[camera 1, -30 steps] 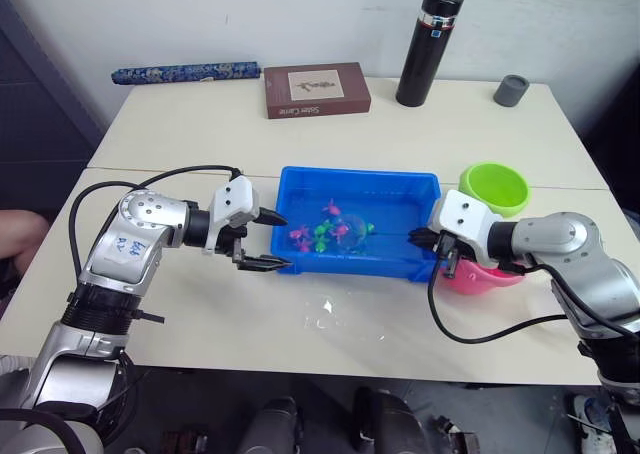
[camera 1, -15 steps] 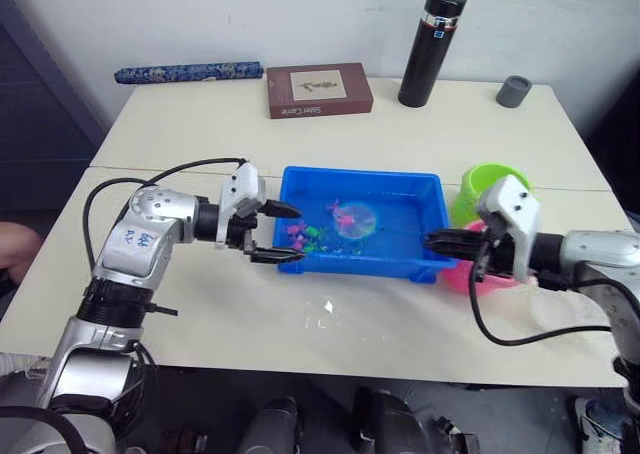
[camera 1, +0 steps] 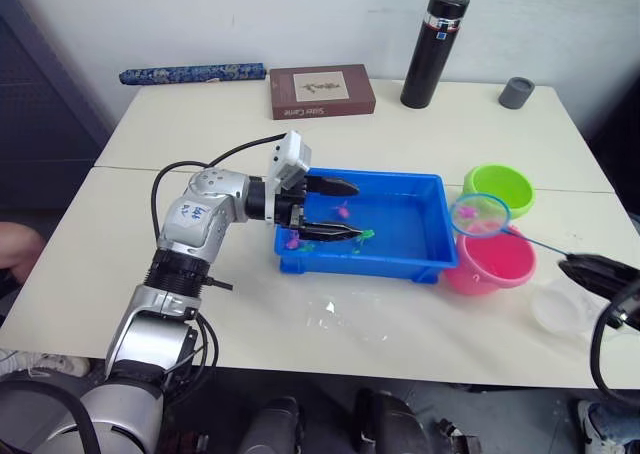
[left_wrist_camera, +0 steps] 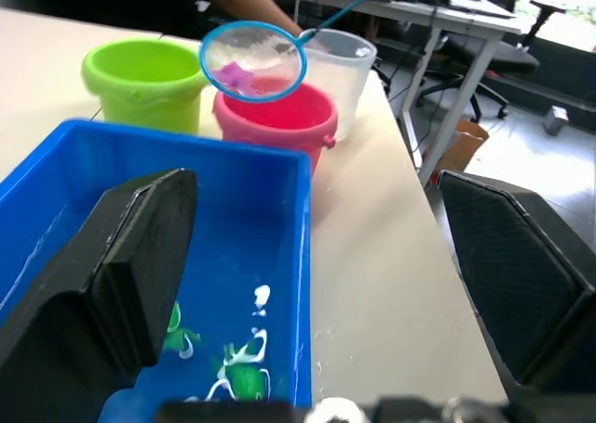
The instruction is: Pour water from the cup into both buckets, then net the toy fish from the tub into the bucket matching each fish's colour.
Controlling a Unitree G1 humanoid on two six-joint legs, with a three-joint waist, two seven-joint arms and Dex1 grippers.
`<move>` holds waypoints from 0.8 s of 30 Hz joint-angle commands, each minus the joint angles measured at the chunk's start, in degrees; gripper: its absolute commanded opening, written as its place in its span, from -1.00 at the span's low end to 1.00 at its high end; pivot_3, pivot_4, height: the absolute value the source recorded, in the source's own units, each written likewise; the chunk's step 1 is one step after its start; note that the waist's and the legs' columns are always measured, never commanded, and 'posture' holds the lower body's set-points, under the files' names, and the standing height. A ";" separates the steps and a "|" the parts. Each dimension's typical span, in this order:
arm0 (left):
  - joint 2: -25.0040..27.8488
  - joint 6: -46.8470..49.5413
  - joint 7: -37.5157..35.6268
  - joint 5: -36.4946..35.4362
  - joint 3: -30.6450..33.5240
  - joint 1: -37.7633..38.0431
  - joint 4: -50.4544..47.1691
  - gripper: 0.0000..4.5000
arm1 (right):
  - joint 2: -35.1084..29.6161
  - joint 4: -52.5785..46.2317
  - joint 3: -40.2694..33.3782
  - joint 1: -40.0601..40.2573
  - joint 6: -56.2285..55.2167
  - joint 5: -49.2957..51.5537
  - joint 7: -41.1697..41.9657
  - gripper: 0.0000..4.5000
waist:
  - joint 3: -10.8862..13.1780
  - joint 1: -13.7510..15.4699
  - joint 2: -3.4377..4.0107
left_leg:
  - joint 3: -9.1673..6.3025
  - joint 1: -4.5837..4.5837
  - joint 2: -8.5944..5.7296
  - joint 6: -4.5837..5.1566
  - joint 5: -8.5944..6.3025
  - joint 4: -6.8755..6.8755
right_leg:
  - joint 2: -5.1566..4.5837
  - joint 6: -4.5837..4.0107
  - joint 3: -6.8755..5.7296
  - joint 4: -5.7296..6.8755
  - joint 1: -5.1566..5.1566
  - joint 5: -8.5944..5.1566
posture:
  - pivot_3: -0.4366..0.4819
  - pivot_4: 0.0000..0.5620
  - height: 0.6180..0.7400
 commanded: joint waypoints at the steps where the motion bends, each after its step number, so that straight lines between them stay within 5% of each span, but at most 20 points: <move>1: -0.88 -3.28 -1.69 1.24 -0.71 -2.24 2.33 0.98 | 1.43 -4.47 -2.42 4.99 -6.91 -4.61 -1.17 -1.00 | 0.00 -0.04 0.00 | 0.02 0.04 0.01 0.00 0.00 0.00 | 0.01 0.00 0.04 0.02 0.00 0.00 | -0.05 -0.47 1.00; 6: -1.61 -5.42 -2.46 2.02 -0.55 -3.73 5.00 0.98 | -1.66 -2.99 5.63 23.50 -42.68 -34.15 -2.55 -1.00 | -0.04 0.40 0.06 | 0.08 0.09 -0.02 0.00 0.00 -0.11 | 0.02 0.01 0.12 0.00 -0.01 0.00 | -0.05 -0.47 1.00; 13: -2.03 -6.60 -2.88 2.57 -0.16 -5.06 6.74 0.98 | -3.14 11.43 6.25 28.15 -79.23 -55.01 -8.77 -1.00 | -0.01 0.12 -0.05 | 0.41 0.54 -0.09 0.06 0.03 -0.23 | 0.09 0.27 0.57 -0.23 0.28 0.11 | -0.05 -0.47 1.00; 21: -1.97 -8.26 -2.60 3.57 0.30 -6.40 9.87 0.98 | -0.56 16.11 5.31 24.57 -87.05 -57.23 -8.46 -1.00 | -0.01 -0.39 -0.04 | 0.40 0.76 0.05 0.02 0.01 -0.31 | 0.21 0.27 0.57 -0.35 0.53 0.10 | -0.05 -0.47 1.00; 24: -0.76 -9.80 -2.52 5.60 -0.40 -5.81 11.18 0.98 | 1.45 13.46 8.16 15.09 -72.00 -43.51 -7.51 -1.00 | -0.01 -0.83 -0.05 | 0.36 0.76 0.09 0.02 0.01 -0.28 | 0.20 0.26 0.57 -0.37 0.56 0.10 | -0.05 -0.47 1.00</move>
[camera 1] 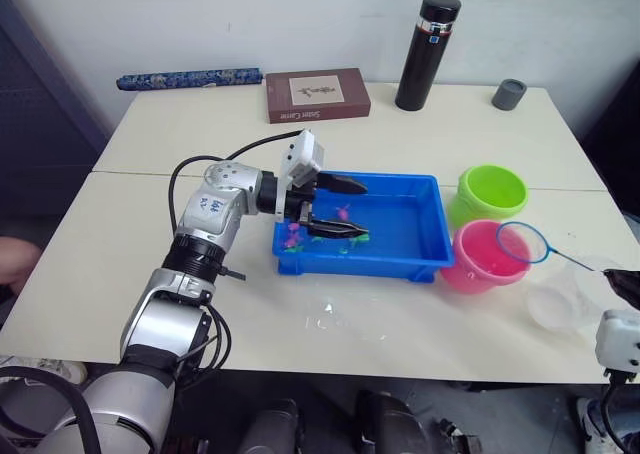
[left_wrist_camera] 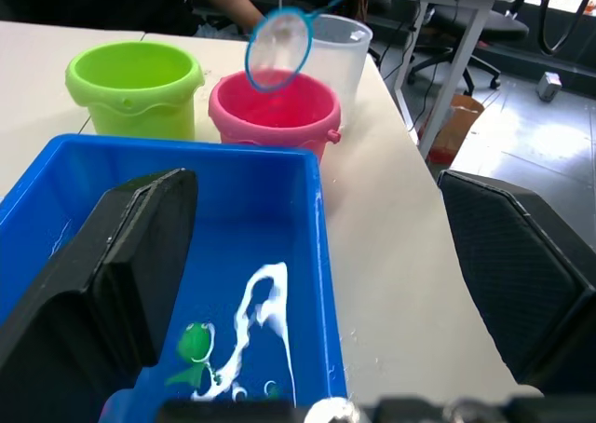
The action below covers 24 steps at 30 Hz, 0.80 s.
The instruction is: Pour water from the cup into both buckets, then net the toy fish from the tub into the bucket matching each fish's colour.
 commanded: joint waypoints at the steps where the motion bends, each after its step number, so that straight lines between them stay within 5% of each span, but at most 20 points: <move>1: 1.58 -2.51 0.13 2.16 0.33 -0.58 1.12 0.98 | 1.88 -3.62 1.67 -9.46 16.56 15.58 0.72 -1.00 | 0.00 -0.66 0.01 | 0.00 -0.01 0.03 0.00 0.00 0.03 | 0.00 -0.01 0.00 0.02 0.00 0.00 | -0.05 -0.47 1.00; 7: 7.33 -1.06 3.29 4.26 2.20 5.00 -2.24 0.98 | -0.20 -7.45 17.06 -29.61 48.30 40.17 0.65 -1.00 | -0.03 -0.85 0.12 | -0.06 0.08 0.28 -0.14 -0.05 0.06 | -0.10 -0.25 -0.09 0.15 -0.04 -0.05 | -0.05 -0.47 1.00; 11: 11.43 3.97 6.93 2.76 5.30 10.72 -10.19 0.98 | 0.11 -4.83 29.37 -41.36 59.68 46.83 -1.15 -1.00 | -0.02 -0.72 0.12 | -0.13 0.00 0.27 -0.15 -0.06 0.06 | -0.15 -0.33 -0.10 0.20 -0.14 -0.09 | -0.05 -0.47 1.00; 19: 15.11 13.72 14.63 -0.19 10.89 20.05 -25.43 0.98 | 2.69 5.58 49.41 -56.22 67.14 45.33 -5.13 -1.00 | -0.02 -0.35 0.12 | -0.40 -0.19 0.03 -0.09 -0.08 0.12 | -0.35 -0.31 -0.20 0.09 -0.14 -0.09 | -0.05 -0.47 1.00; 24: 16.47 17.19 17.08 -1.75 12.24 23.85 -31.62 0.98 | 2.66 10.14 54.45 -59.24 65.22 39.93 -8.30 -1.00 | -0.02 -0.50 0.12 | -0.41 -0.20 0.00 -0.08 -0.07 0.10 | -0.36 -0.31 -0.22 0.10 -0.16 -0.09 | -0.05 -0.47 1.00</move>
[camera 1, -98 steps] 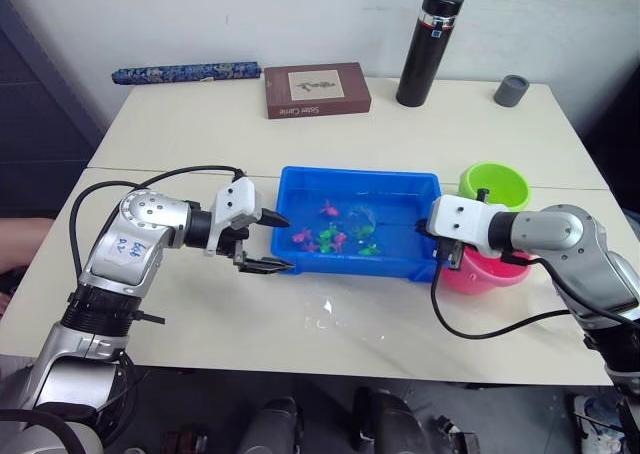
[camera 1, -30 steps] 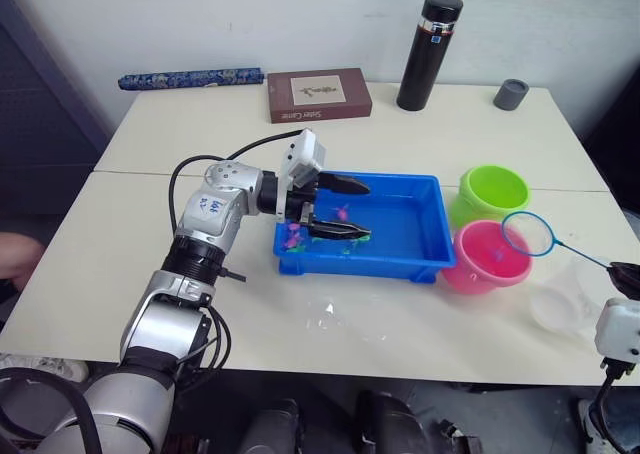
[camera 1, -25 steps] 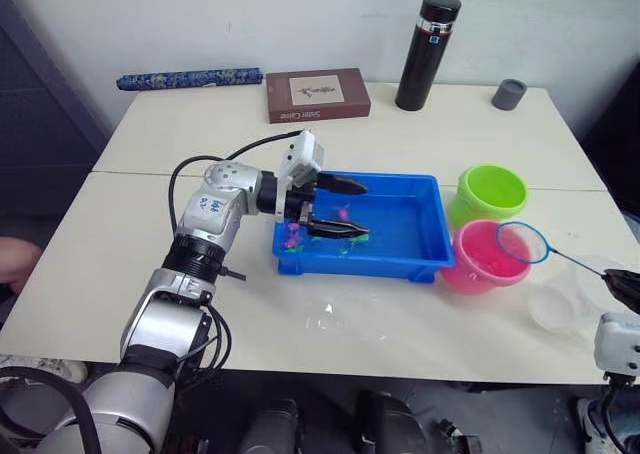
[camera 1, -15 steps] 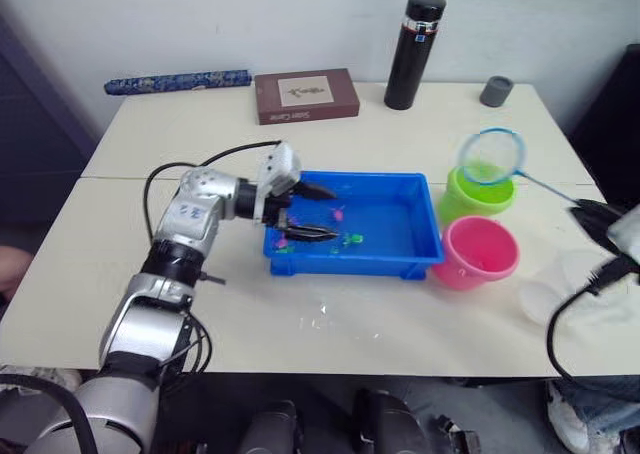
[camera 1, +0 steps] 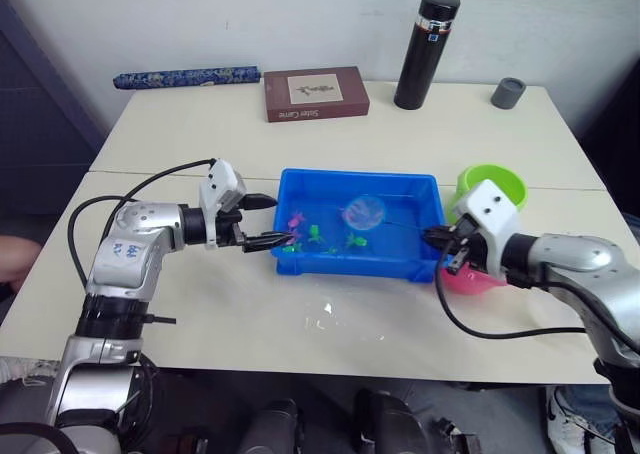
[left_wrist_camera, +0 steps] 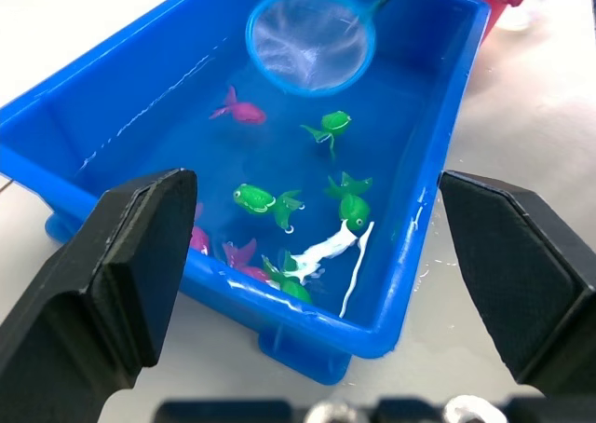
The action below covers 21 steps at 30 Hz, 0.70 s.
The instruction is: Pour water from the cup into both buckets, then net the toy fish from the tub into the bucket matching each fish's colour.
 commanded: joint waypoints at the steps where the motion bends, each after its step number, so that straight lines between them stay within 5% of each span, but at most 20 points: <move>1: 1.37 1.55 1.58 -1.84 1.94 1.22 -4.67 0.98 | -0.73 -0.32 0.42 -1.45 -1.88 -2.64 -0.91 -1.00 | 0.00 -0.04 0.00 | 0.00 0.00 0.00 0.00 0.00 -0.02 | 0.00 0.00 -0.02 0.00 0.00 0.00 | -0.05 -0.47 1.00; 14: 1.99 1.70 3.81 -2.32 1.29 1.80 -5.85 0.98 | 2.25 7.52 7.88 -4.13 -6.64 -8.49 0.40 -1.00 | 0.00 -0.13 0.00 | 0.03 0.02 0.04 -0.02 0.01 -0.02 | 0.04 0.00 -0.07 -0.01 0.00 0.00 | -0.05 -0.47 1.00; 21: 1.84 0.94 3.92 -2.31 0.82 1.73 -5.64 0.98 | 7.31 6.28 5.51 -4.73 -3.61 -6.45 -0.25 -1.00 | 0.00 -0.16 0.01 | 0.03 0.02 0.07 -0.06 0.01 -0.04 | 0.07 0.00 -0.09 -0.01 0.00 0.00 | -0.05 -0.47 1.00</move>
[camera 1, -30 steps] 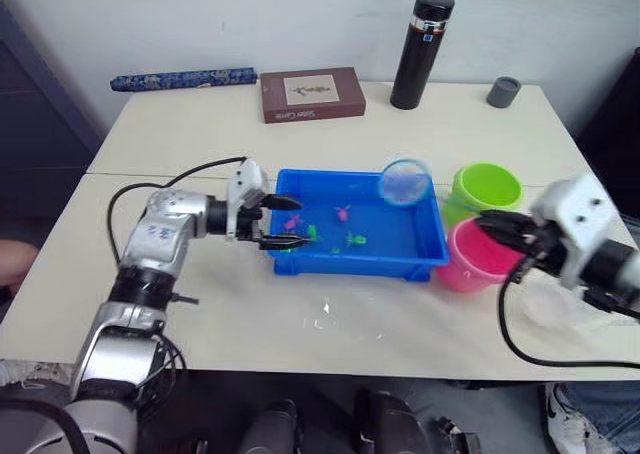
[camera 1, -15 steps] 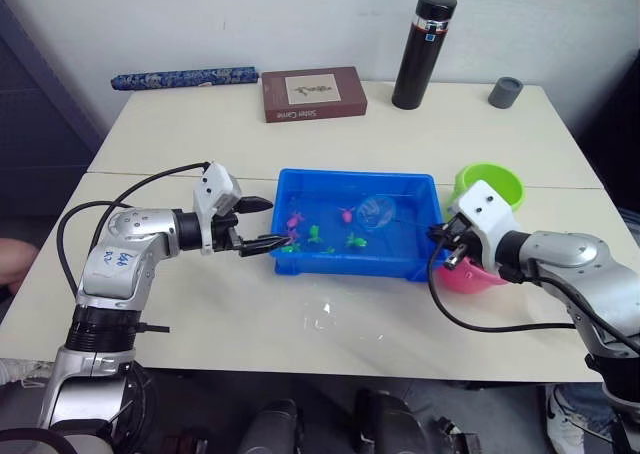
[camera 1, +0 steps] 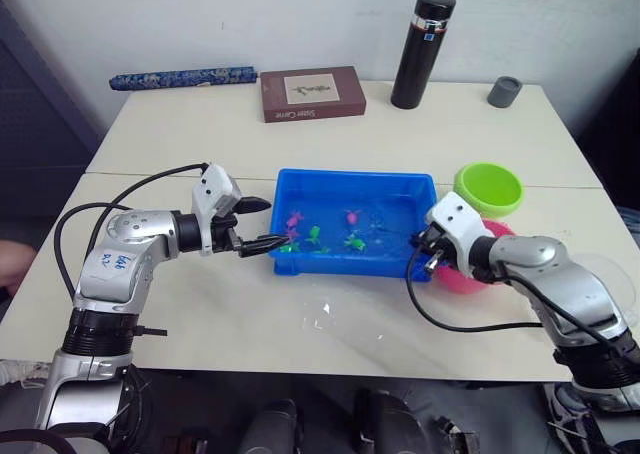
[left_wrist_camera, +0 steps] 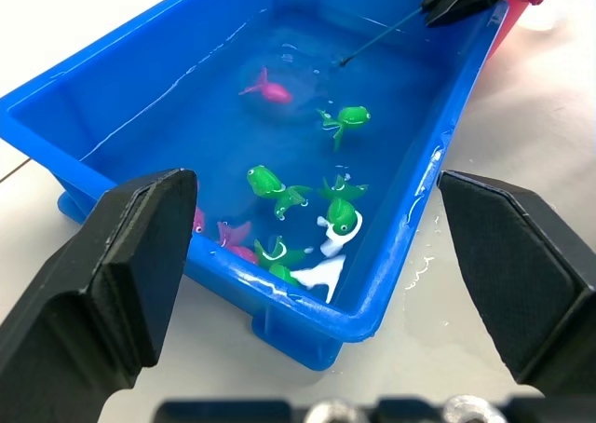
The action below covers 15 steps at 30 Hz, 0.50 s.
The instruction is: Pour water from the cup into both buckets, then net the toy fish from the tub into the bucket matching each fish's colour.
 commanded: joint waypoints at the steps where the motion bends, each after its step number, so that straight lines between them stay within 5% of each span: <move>1: 0.19 -1.37 -0.12 -0.88 0.31 -1.00 -1.18 0.98 | 1.19 -3.48 -3.81 -0.88 2.31 2.20 -0.50 -1.00 | 0.00 0.10 0.00 | 0.00 0.00 0.00 0.00 0.00 0.00 | 0.00 0.00 0.00 0.00 0.00 0.00 | -0.05 -0.47 1.00; 15: -6.51 -6.17 -5.03 -0.52 -5.49 -9.88 9.48 0.98 | 0.73 -23.41 -24.68 6.96 21.21 14.56 -2.67 -1.00 | 0.00 0.28 0.00 | -0.05 -0.04 -0.02 0.00 0.00 -0.02 | -0.01 0.00 -0.08 -0.04 0.02 0.00 | -0.05 -0.47 1.00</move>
